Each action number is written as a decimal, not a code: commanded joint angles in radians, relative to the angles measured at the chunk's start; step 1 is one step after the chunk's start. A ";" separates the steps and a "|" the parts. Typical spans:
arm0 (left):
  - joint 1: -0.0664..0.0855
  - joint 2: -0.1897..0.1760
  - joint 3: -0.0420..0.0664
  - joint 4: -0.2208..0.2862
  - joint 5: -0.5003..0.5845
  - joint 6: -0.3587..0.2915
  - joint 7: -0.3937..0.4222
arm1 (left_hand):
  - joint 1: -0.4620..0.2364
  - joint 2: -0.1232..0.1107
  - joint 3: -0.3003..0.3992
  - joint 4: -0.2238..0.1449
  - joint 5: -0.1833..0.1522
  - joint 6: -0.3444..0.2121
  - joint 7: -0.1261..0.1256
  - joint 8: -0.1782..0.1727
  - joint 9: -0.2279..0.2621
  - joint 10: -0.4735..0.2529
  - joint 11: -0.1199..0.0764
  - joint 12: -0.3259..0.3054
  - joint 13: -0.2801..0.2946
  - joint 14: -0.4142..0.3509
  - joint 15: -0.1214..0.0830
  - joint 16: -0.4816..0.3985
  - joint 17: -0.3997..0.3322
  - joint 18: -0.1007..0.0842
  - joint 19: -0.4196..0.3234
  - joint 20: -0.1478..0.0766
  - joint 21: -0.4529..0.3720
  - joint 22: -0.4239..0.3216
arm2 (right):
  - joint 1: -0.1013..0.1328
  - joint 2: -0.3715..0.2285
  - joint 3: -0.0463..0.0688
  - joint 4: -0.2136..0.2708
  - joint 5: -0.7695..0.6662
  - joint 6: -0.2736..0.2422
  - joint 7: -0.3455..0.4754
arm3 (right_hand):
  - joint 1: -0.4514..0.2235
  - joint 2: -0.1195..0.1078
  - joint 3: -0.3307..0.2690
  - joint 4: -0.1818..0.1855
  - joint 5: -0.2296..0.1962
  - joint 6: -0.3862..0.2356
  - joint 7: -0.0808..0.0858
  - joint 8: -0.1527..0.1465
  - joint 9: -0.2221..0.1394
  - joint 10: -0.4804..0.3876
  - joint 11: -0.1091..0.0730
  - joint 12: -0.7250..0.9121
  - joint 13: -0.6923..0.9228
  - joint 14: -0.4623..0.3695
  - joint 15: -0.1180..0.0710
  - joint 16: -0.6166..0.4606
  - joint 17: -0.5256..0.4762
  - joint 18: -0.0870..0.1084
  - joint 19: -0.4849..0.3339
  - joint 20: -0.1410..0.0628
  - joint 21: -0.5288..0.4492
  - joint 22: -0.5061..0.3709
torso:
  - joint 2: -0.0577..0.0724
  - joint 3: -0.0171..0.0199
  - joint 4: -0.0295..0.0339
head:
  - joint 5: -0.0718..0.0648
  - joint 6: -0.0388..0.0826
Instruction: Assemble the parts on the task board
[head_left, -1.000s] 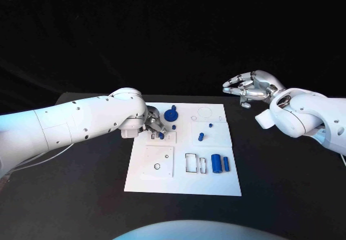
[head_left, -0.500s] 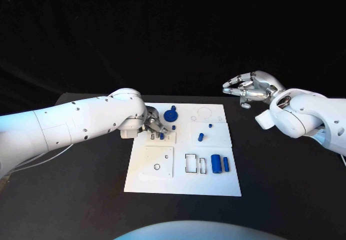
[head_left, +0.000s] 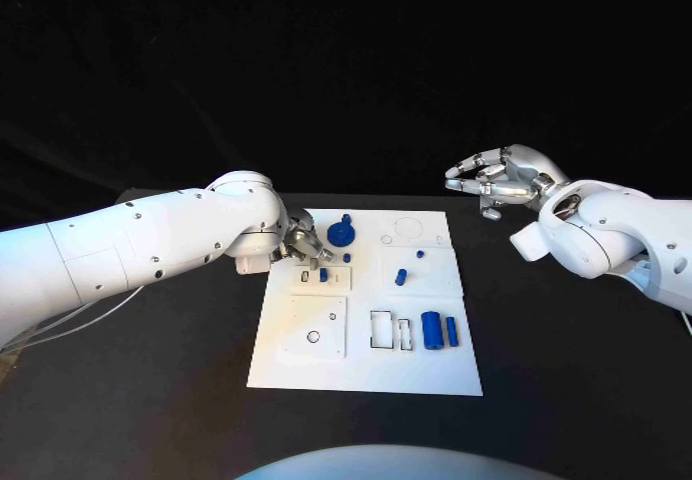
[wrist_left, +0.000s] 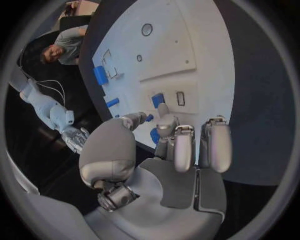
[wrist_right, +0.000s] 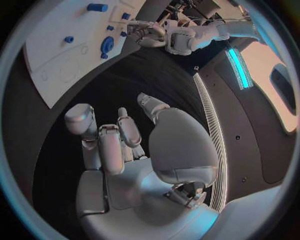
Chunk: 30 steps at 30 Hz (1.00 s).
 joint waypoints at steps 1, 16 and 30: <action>0.016 -0.013 0.016 0.019 0.023 -0.004 -0.002 | 0.018 0.002 -0.015 0.001 0.002 -0.017 0.007 -0.018 -0.007 -0.010 0.000 -0.006 -0.007 0.095 -0.001 -0.002 0.230 -0.012 -0.001 -0.007 -0.006 -0.002 | -0.001 0.000 0.000 -0.004 -0.009 0.016 0.001 | 0.000 0.002 0.000 0.004 -0.005 -0.006 0.002 0.004 0.001 -0.001 -0.002 -0.006 -0.001 0.030 -0.007 -0.005 -0.001 0.008 -0.006 0.002 -0.003 -0.001 | -0.001 0.0008 0.0011 | -0.001 0.005; 0.122 -0.036 0.040 -0.076 0.017 0.004 0.028 | 0.105 0.003 -0.101 0.001 0.002 -0.115 0.074 -0.221 -0.156 -0.046 0.058 -0.021 -0.040 0.090 0.049 -0.013 0.214 -0.008 -0.011 0.037 -0.018 -0.019 | -0.004 -0.004 -0.001 -0.012 -0.009 0.014 0.002 | 0.000 0.002 0.000 0.004 -0.005 -0.006 0.002 0.004 0.001 -0.001 -0.002 -0.006 -0.001 0.030 -0.007 -0.005 -0.001 0.008 -0.006 0.002 -0.003 -0.001 | 0.000 0.0007 0.0046 | 0.007 0.019; 0.092 0.050 0.003 -0.260 -0.072 0.020 0.070 | 0.128 0.007 -0.108 0.003 0.006 -0.090 0.070 -0.217 -0.165 -0.048 0.055 -0.021 -0.044 0.091 0.047 -0.011 0.216 -0.008 -0.010 0.038 -0.017 -0.016 | -0.007 0.004 -0.001 -0.015 -0.004 0.008 0.012 | 0.007 0.004 -0.002 0.008 -0.002 -0.014 0.002 0.009 0.002 -0.040 -0.003 -0.050 -0.051 0.019 -0.008 -0.029 -0.043 0.017 -0.030 0.001 -0.046 -0.036 | 0.001 0.0001 0.0020 | 0.019 0.021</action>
